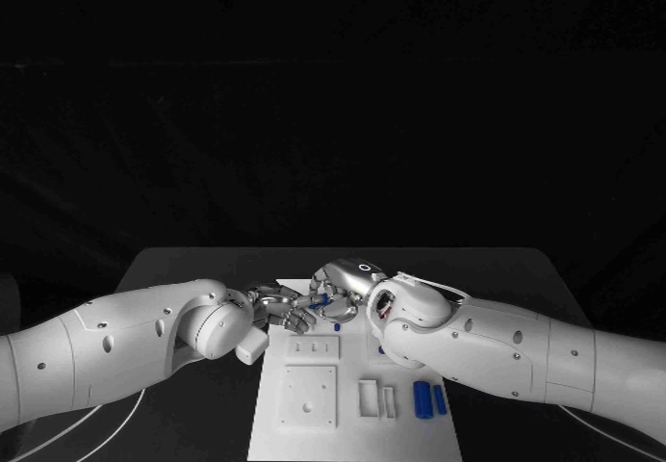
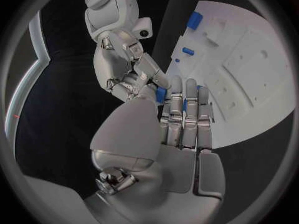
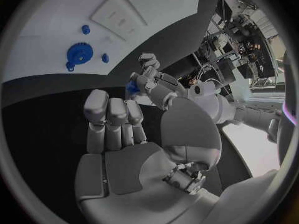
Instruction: Assemble the parts on the task board
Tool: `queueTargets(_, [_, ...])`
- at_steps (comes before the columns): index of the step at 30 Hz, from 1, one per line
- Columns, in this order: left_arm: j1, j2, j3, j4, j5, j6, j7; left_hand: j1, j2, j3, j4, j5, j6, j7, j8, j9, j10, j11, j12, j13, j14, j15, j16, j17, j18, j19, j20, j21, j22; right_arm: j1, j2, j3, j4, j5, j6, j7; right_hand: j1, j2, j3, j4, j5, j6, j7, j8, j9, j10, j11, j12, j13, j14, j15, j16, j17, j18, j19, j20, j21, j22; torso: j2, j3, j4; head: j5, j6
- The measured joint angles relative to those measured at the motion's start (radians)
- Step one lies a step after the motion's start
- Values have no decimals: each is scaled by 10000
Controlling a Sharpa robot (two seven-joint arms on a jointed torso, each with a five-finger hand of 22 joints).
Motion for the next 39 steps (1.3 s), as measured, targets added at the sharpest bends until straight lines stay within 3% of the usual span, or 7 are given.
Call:
queueTargets(16, [2,-14,7,-14,-51,13,-60,-181,-98,288,-40,0,7,-9,-76,199,-1,1,0,24,0,0,39,-20,-7,0,2,0,-1,-9,-33,-5,6,3,4,28,11,10,-13,-12,-1,0,0,-2,0,0,0,0,6,1,8,0,-2,28,16,16,0,0,-1,-3,3,0,-30])
queueTargets(39, [10,-58,16,-31,-80,28,-62,508,91,466,-110,-1,43,-41,-64,262,-2,1,-41,70,-1,1,86,-50,-57,0,3,0,6,-31,-94,-25,-46,12,104,-17,-32,53,1,0,-1,1,-1,-20,1,0,0,40,15,3,-35,0,5,29,17,17,0,-1,-2,2,3,6,-58])
